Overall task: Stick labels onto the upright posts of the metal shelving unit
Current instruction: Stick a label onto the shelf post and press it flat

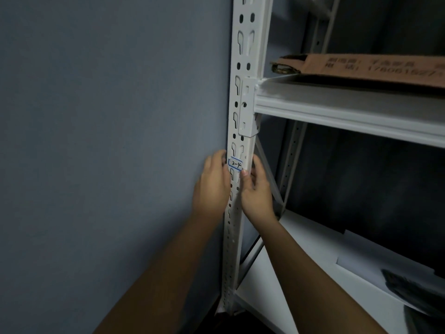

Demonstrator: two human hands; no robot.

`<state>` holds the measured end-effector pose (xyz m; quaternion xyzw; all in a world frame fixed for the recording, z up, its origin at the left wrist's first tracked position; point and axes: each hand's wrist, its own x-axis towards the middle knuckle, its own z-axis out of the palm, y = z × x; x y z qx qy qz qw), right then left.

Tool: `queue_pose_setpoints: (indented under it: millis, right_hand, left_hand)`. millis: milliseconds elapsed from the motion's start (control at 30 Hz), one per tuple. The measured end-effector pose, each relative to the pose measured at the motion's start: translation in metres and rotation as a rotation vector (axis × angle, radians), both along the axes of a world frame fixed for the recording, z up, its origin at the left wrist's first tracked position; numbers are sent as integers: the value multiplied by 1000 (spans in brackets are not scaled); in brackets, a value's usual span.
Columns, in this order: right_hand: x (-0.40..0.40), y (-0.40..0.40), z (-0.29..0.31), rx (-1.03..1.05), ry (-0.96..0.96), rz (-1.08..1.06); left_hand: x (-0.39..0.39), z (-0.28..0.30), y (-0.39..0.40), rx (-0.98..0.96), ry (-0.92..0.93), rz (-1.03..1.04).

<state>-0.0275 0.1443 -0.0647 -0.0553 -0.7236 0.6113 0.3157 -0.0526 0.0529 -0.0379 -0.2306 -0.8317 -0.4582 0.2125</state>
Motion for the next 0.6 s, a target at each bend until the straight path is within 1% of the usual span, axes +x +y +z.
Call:
queue_pose_setpoints:
  millis: [167,300,533,600]
  right_hand:
    - [-1,1,-1,-12,-5,-6]
    - [-4,0,-4,-9,-5,-22]
    - [-9,2,-9,-8,1,-34]
    - [-8,2,-8,-8,8,-24]
  left_hand:
    - [-8,-2,5,-21,60,37]
    - [-10,-4,6,-32,69,81]
    - [-15,-4,5,-31,187,81]
    - [-17,-6,4,-67,188,84]
